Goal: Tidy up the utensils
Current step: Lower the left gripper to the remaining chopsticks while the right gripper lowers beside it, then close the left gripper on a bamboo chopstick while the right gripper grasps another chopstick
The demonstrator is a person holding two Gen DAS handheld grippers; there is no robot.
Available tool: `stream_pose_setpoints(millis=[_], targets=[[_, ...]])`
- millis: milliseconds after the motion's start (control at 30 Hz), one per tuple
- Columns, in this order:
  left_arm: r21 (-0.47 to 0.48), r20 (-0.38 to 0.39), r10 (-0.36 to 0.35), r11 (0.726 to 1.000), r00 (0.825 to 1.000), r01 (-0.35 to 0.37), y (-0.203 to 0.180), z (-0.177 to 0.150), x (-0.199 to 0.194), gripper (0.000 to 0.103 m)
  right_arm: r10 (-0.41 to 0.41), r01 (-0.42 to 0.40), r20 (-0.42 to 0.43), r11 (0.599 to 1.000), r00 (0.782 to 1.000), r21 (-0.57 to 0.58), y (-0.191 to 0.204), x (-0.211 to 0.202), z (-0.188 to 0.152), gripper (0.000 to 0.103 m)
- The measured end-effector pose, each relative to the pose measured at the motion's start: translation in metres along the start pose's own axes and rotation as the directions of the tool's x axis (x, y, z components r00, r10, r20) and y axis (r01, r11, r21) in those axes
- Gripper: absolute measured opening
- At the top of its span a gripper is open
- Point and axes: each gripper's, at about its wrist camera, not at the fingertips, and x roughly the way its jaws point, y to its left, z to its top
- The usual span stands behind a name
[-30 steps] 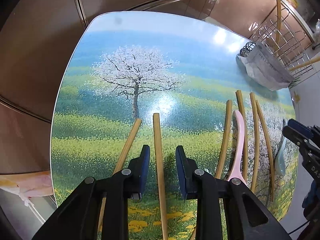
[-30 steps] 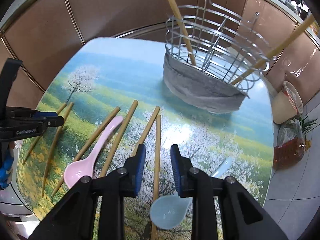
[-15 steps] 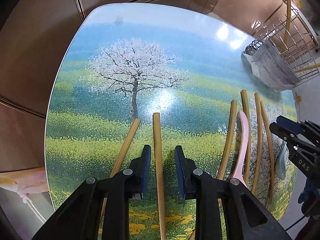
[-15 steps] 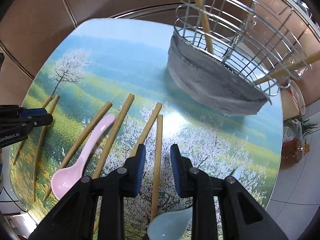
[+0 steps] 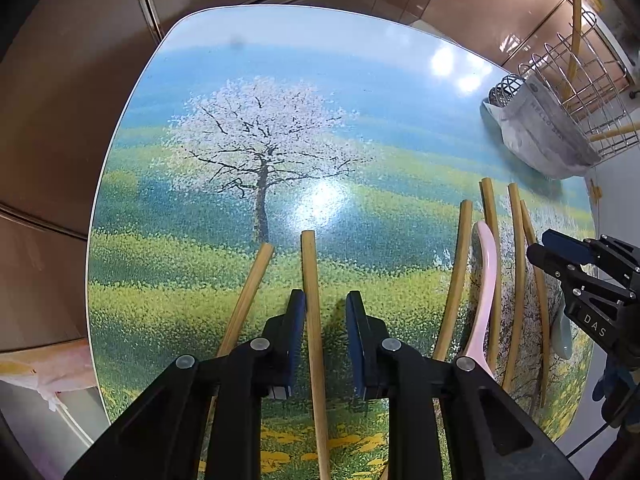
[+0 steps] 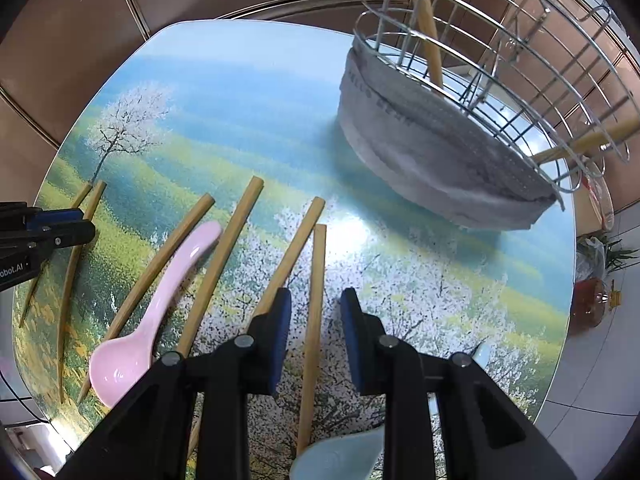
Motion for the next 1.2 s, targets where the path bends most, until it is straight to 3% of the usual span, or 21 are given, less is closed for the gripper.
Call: stream_pose_setpoints(millis=[267, 633, 833, 1200], targets=[[0.029, 0.0, 0.017, 0.999, 1.0, -0.017, -0.01, 0.007, 0.002, 0.018, -0.003, 0.003, -0.006, 1.0, 1.0, 0.002, -0.003, 0.002, -0.001, 0.024], [0.04, 0.008, 0.034, 0.999, 0.999, -0.034, -0.018, 0.012, 0.004, 0.013, 0.012, -0.012, -0.019, 1.0, 1.0, 0.018, 0.004, 0.008, 0.0, 0.009], [0.048, 0.027, 0.036, 0.998, 0.999, -0.037, -0.017, 0.009, 0.004, 0.01, 0.024, -0.023, -0.016, 0.999, 1.0, 0.04, 0.001, 0.005, -0.005, 0.007], [0.033, 0.054, 0.007, 0.999, 0.999, -0.009, -0.018, -0.001, 0.003, 0.006, 0.05, -0.057, 0.086, 0.994, 0.995, 0.089, -0.015, -0.022, -0.031, 0.006]])
